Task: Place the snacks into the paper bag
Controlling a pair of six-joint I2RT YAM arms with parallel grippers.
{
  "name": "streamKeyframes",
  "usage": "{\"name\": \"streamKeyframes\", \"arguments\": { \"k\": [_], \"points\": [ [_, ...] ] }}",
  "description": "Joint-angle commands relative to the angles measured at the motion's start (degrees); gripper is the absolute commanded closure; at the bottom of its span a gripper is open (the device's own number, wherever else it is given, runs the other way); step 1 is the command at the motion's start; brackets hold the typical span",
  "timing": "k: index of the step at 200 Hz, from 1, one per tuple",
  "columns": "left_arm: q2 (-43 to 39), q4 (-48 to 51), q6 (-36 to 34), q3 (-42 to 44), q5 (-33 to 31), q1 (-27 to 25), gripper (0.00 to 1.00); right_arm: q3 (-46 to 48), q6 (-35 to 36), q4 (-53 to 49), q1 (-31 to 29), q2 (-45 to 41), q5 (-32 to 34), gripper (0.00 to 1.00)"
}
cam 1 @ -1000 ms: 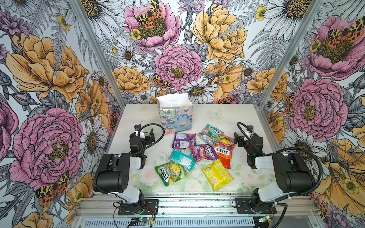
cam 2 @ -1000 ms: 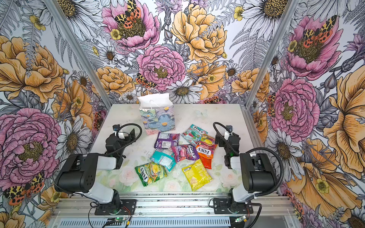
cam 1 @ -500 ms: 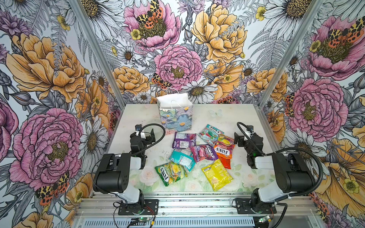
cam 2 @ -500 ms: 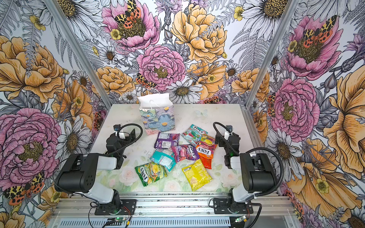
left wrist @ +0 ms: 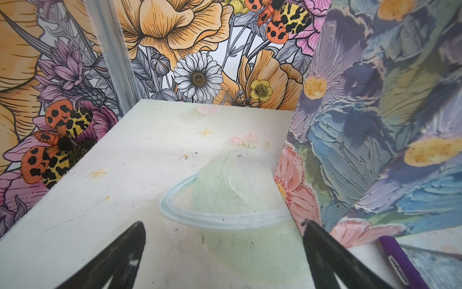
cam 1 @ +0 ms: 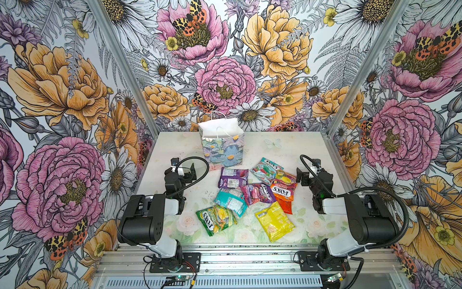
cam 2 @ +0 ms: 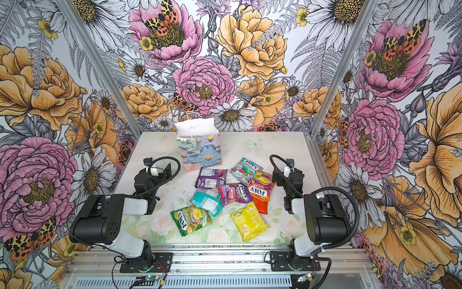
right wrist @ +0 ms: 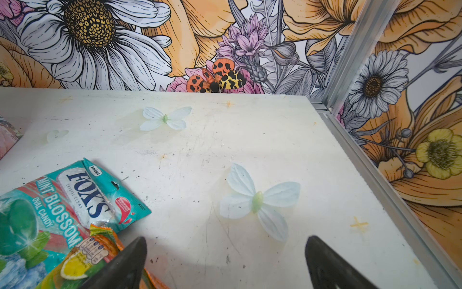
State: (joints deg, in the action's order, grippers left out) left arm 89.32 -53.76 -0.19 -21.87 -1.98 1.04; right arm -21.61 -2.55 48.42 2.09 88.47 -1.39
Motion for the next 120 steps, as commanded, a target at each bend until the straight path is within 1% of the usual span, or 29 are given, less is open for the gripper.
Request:
{"name": "streamKeyframes", "arguments": {
  "k": [1,18,29,36,43,53,62,72,82,88,93,102,110,120],
  "points": [
    [-0.5,0.1,0.2,0.2,-0.1,0.5,0.01,-1.3,-0.9,0.3,0.3,-0.3,-0.8,0.0],
    [-0.5,-0.9,0.3,0.6,-0.5,0.5,0.01,-1.2,-0.9,0.4,0.2,-0.4,-0.8,0.0],
    [-0.6,-3.4,0.4,2.0,-0.6,0.3,0.01,-1.1,-0.9,0.9,0.2,-0.7,-0.4,0.0],
    [-0.8,-5.5,0.1,3.2,-0.7,0.0,0.01,-1.7,-1.1,-0.9,0.1,-1.8,0.2,0.0],
    [-1.4,-7.9,-0.3,4.7,-1.6,-0.4,0.01,-3.5,-1.3,-6.2,0.2,-4.7,1.0,0.0],
    [-3.4,-10.4,-0.8,6.8,-4.7,-1.6,0.01,-8.3,-3.0,-18.8,0.1,-9.1,3.7,0.0],
    [-6.2,-10.2,-1.0,8.0,-7.5,-2.6,0.01,-13.0,-5.5,-28.4,0.1,-11.6,5.6,0.0],
    [-10.5,-6.0,-1.0,7.9,-10.5,-3.5,0.01,-17.0,-7.4,-35.3,-0.1,-13.8,5.2,0.0],
    [-16.1,3.1,0.0,6.0,-12.4,-4.2,0.01,-18.8,-10.5,-37.4,-1.0,-15.8,5.7,0.0],
    [-19.6,10.0,1.8,4.1,-12.6,-4.2,0.01,-19.3,-13.8,-37.4,-1.6,-17.3,7.0,0.0],
    [-22.2,17.3,3.7,2.2,-12.6,-4.2,0.01,-19.2,-18.0,-36.5,-1.7,-18.6,8.4,0.0],
    [-25.8,25.9,6.6,-0.6,-12.4,-4.0,0.01,-18.4,-25.2,-35.5,-1.4,-20.5,10.2,0.0],
    [-28.5,28.8,8.8,-1.6,-11.9,-3.9,0.01,-17.7,-29.3,-37.3,-0.6,-22.2,10.8,0.0],
    [-31.9,27.9,13.7,-0.9,-14.5,-4.4,0.01,-16.0,-29.1,-35.4,0.6,-23.2,9.6,0.0]
  ]
}}
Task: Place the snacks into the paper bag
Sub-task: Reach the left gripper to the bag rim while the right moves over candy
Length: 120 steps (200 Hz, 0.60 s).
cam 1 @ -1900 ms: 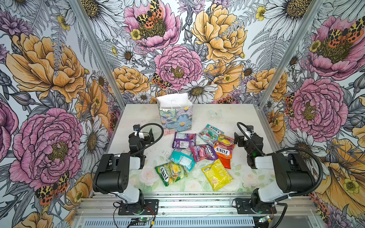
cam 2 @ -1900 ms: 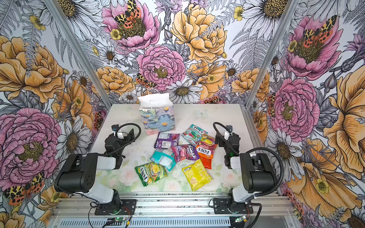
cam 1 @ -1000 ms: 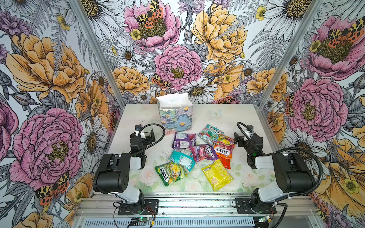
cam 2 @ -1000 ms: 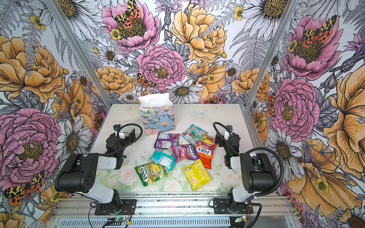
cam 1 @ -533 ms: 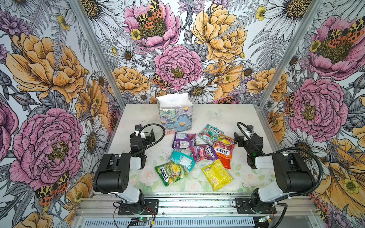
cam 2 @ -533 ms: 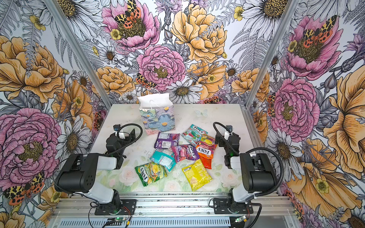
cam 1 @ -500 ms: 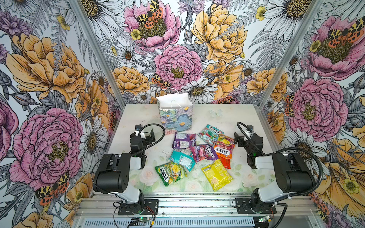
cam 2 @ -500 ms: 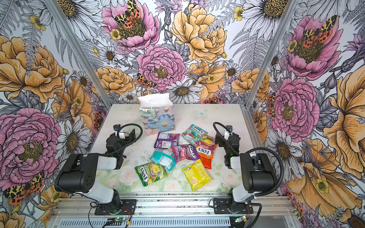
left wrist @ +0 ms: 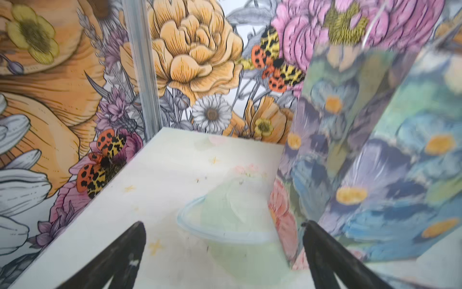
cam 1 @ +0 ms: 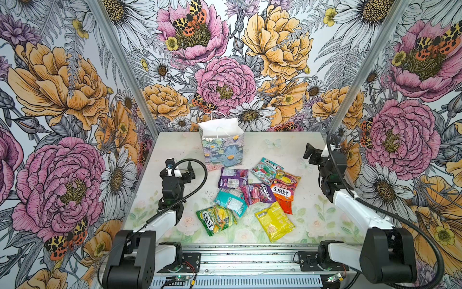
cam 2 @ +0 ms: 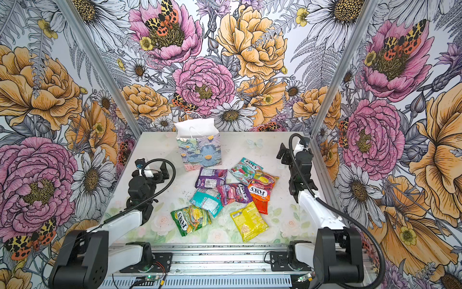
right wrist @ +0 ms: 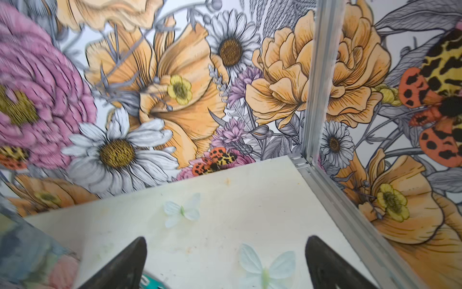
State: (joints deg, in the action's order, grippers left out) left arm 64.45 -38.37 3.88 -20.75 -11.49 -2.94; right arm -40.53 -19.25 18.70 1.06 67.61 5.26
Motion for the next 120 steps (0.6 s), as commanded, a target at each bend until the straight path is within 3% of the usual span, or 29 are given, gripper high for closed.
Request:
{"name": "streamKeyframes", "arguments": {
  "k": [1,17,31,41,88,120],
  "points": [
    [-7.4,12.5,10.6,-2.0,-5.4,-0.4,0.01,3.1,-12.3,-5.2,1.8,-2.3,2.8,0.0],
    [-12.1,12.6,17.8,-0.4,-6.0,-0.2,0.01,3.8,-11.4,-2.6,3.1,-0.8,-1.0,0.03],
    [-13.3,11.6,19.8,0.1,-3.4,1.2,0.01,-1.5,-9.9,-10.6,2.1,2.1,-1.6,0.09],
    [-13.9,16.9,21.6,-1.9,-1.0,2.8,0.01,-6.1,-8.8,-18.1,1.2,4.6,-0.1,0.1],
    [-9.5,46.1,23.0,-23.0,9.9,6.6,0.02,-12.1,-8.4,-27.0,-1.0,9.5,-5.0,0.08],
    [-1.7,58.0,22.8,-37.2,11.1,2.9,0.08,-14.7,-7.1,-30.3,-2.7,10.8,-5.7,0.08]
  ]
}}
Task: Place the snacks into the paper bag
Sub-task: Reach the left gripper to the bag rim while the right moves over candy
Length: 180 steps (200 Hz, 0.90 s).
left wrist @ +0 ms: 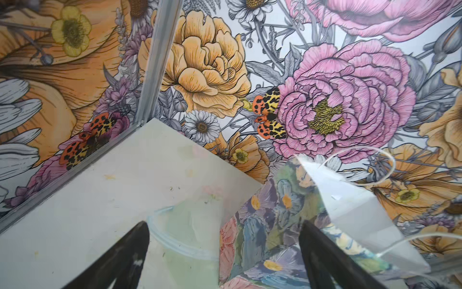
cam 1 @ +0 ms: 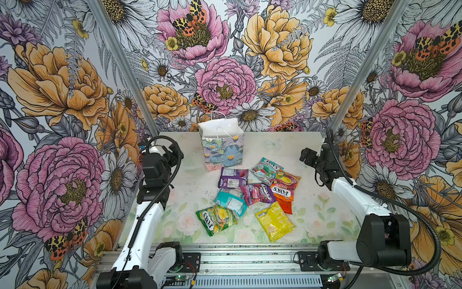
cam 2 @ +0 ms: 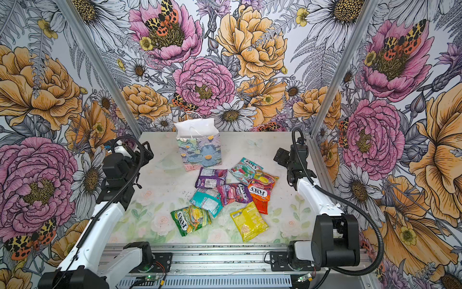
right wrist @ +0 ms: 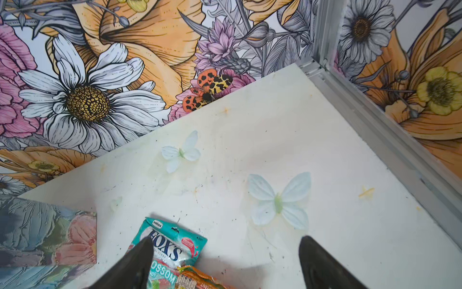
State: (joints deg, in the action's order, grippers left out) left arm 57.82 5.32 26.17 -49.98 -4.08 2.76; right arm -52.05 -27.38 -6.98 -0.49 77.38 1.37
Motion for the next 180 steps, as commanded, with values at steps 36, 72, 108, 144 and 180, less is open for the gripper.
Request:
{"name": "streamKeyframes", "arguments": {
  "k": [36,72,108,144,180],
  "points": [
    [17.8,26.0,-4.0,-25.8,1.5,-8.2,0.09,-5.4,1.9,-7.3,-2.9,2.2,-2.0,0.09],
    [31.0,35.4,-5.6,-41.4,5.9,-8.5,0.12,-5.2,2.5,-8.5,-3.8,1.9,-2.8,0.09],
    [37.9,39.1,-6.6,-49.7,7.5,-10.1,0.13,-4.6,2.7,-8.8,-4.4,1.8,-4.7,0.1],
    [40.4,39.6,-6.7,-52.8,7.9,-10.7,0.13,-4.6,2.5,-8.7,-4.9,2.6,-5.8,0.1],
    [44.9,43.6,-8.0,-56.6,6.6,-10.9,0.14,-5.0,2.4,-8.7,-5.0,3.4,-7.2,0.11]
  ]
}}
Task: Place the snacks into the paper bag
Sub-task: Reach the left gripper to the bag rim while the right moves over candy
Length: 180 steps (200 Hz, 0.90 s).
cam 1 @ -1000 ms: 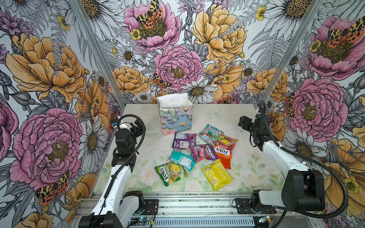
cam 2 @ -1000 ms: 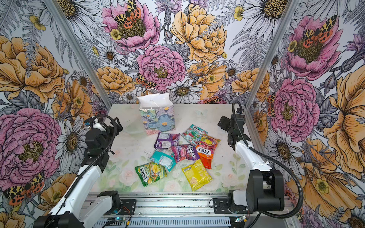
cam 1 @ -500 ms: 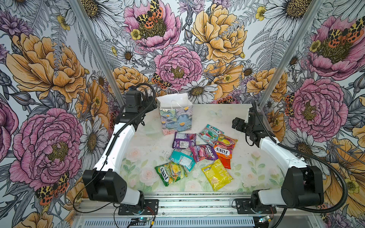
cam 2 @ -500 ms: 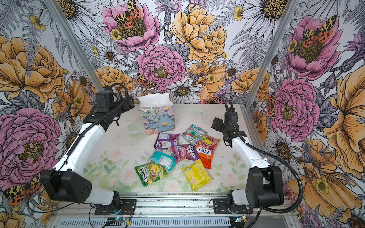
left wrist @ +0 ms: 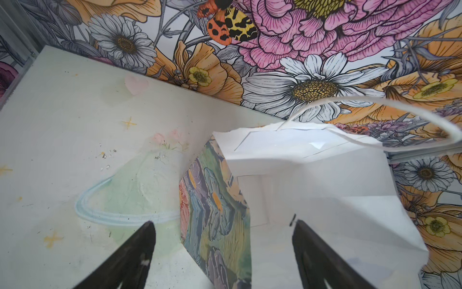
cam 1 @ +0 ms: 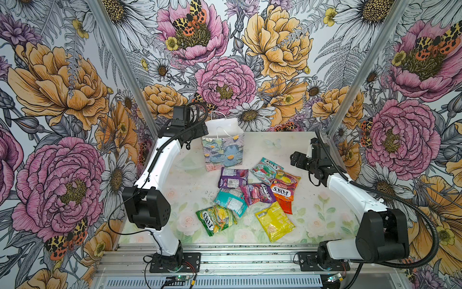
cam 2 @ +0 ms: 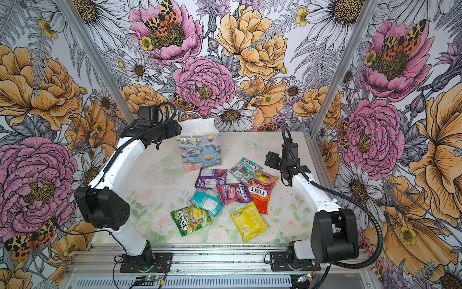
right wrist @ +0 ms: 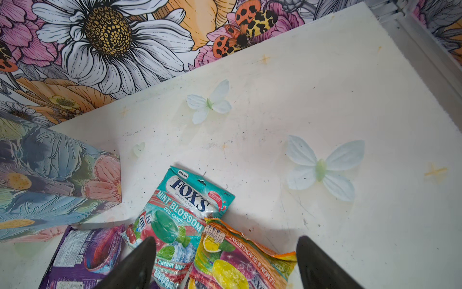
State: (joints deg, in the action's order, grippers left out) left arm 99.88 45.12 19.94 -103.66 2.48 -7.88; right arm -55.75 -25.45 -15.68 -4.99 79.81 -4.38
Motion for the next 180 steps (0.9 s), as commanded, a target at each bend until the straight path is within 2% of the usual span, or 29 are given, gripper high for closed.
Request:
{"name": "streamKeyframes", "arguments": {
  "k": [1,43,120,180],
  "points": [
    [3.0,4.0,-1.8,-3.0,0.0,-0.3,0.14,-1.3,0.5,0.0,-0.5,0.9,-1.4,0.11],
    [6.4,6.4,-1.8,-5.5,1.1,-0.2,0.32,-1.5,0.5,0.1,-0.7,1.7,-2.8,0.12],
    [5.0,7.5,-1.4,-4.2,1.5,0.0,0.83,-2.7,-0.1,0.2,-1.7,4.2,-4.6,0.13],
    [-3.4,7.4,0.3,0.4,-0.2,1.3,1.0,-4.2,-0.1,0.5,-2.8,6.9,-6.1,0.13]
  ]
}}
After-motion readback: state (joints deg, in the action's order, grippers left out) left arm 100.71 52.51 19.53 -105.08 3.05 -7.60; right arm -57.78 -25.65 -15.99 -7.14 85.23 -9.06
